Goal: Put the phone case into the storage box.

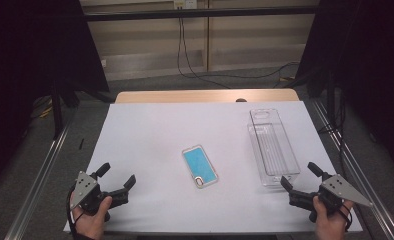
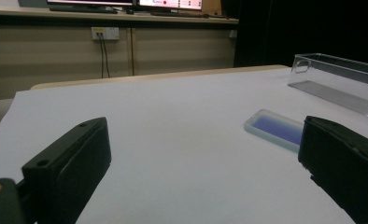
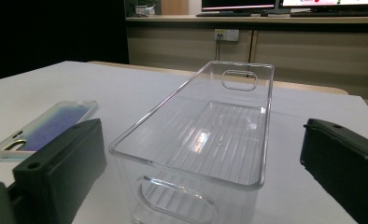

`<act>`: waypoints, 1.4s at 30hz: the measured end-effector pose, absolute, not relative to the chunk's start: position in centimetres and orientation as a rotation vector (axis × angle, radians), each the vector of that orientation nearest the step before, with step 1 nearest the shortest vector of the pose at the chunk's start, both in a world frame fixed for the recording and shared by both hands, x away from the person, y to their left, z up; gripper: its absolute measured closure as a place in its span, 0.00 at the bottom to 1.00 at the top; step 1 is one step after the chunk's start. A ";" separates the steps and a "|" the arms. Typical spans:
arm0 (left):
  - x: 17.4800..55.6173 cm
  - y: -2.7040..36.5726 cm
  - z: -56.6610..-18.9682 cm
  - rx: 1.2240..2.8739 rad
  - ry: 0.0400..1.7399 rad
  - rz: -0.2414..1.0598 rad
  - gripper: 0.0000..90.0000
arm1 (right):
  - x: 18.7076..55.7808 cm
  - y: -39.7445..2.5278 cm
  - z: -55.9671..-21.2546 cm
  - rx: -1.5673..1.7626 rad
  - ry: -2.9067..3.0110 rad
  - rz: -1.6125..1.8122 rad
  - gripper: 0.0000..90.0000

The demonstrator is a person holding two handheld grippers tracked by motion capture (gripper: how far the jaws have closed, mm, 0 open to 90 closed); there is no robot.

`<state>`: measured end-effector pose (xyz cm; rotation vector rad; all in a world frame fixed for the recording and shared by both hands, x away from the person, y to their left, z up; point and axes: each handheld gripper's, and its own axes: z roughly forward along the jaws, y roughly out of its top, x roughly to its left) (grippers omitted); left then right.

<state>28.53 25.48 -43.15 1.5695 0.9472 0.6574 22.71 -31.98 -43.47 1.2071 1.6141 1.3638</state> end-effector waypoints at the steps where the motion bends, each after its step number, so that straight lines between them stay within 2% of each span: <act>1: 28.5 25.5 -43.1 1.572 0.958 0.664 0.03 | 22.7 -32.0 -43.5 1.206 1.613 1.367 0.00; 21: 29.2 24.3 -43.2 1.616 0.893 0.549 0.06 | 22.4 -31.8 -43.4 1.192 1.643 1.387 0.00; 42: 30.8 21.5 -43.3 1.685 0.790 0.423 0.02 | 22.2 -31.5 -43.4 1.176 1.655 1.394 0.00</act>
